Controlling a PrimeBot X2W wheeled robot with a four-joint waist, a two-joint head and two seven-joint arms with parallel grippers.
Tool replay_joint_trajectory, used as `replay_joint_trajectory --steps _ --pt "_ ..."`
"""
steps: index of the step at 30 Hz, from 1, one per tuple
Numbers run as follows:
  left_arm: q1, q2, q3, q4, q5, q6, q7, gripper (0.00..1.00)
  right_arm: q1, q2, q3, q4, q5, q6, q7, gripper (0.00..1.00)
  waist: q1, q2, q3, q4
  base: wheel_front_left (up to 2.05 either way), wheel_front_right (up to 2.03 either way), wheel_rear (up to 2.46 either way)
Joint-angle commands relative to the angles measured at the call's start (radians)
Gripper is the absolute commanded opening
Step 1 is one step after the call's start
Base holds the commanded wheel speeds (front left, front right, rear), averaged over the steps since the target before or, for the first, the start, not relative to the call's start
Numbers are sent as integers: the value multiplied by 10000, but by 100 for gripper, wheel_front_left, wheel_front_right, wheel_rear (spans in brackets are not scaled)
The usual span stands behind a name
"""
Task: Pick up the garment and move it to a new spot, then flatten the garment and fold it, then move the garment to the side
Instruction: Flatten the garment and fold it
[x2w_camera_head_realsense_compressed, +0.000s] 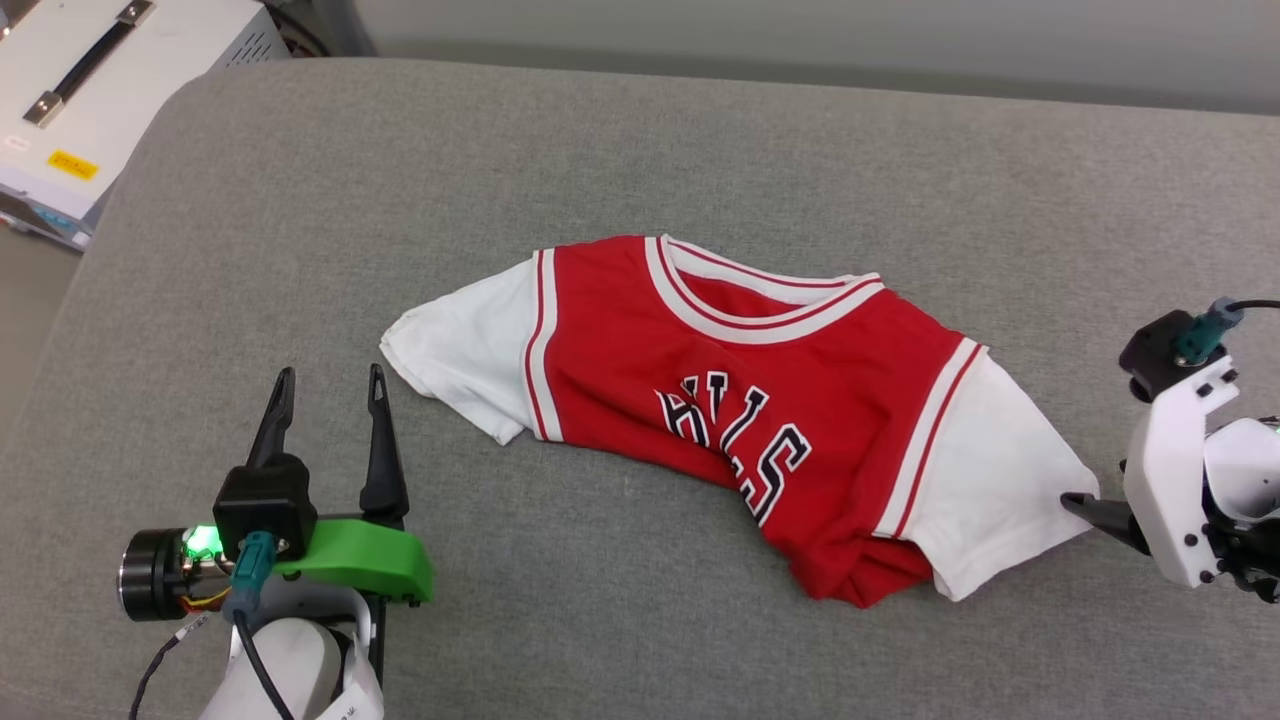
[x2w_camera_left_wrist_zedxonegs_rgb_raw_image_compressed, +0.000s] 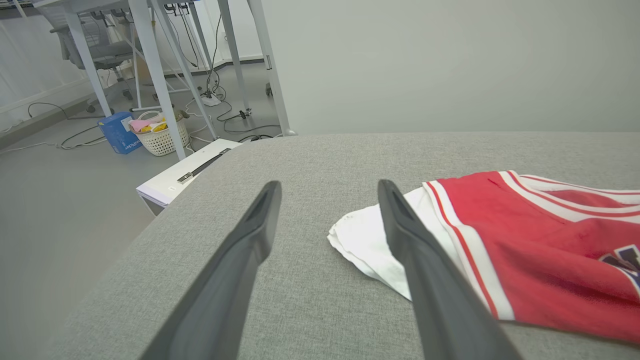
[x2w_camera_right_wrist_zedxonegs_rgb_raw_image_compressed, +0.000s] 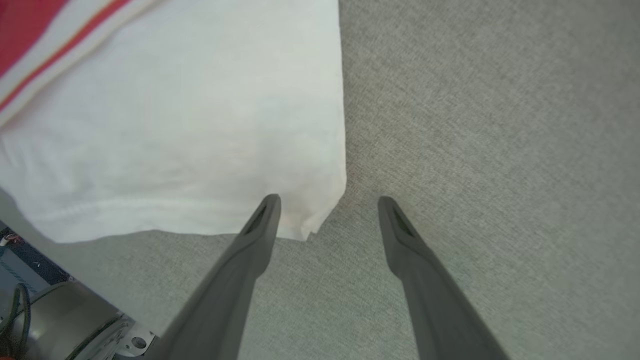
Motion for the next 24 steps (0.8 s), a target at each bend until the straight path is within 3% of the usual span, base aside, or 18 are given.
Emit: replay_joint_trajectory --steps 1,11,13,19,24 --pt "-133 -167 113 84 190 -132 -58 100 -228 173 195 284 -69 -9 -64 100 0 -1 446 317 0 0 0" --pt "-338 -898 833 414 966 -795 -58 100 -376 684 1628 2025 -84 -9 -955 100 0 -1 866 349 0 0 0" --pt "-294 -994 986 497 1086 -892 -58 100 -401 691 1757 1978 32 -9 -1427 0 0 -1 765 252 0 0 0" --pt "-2 -1192 1335 589 1418 -1175 -59 100 -362 133 1452 1271 468 -9 -2861 0 0 -1 254 -66 0 0 0" --pt "228 -1285 1622 472 1628 -1345 -59 100 -95 -779 658 107 614 -9 -3467 0 0 -1 44 -336 0 0 0"
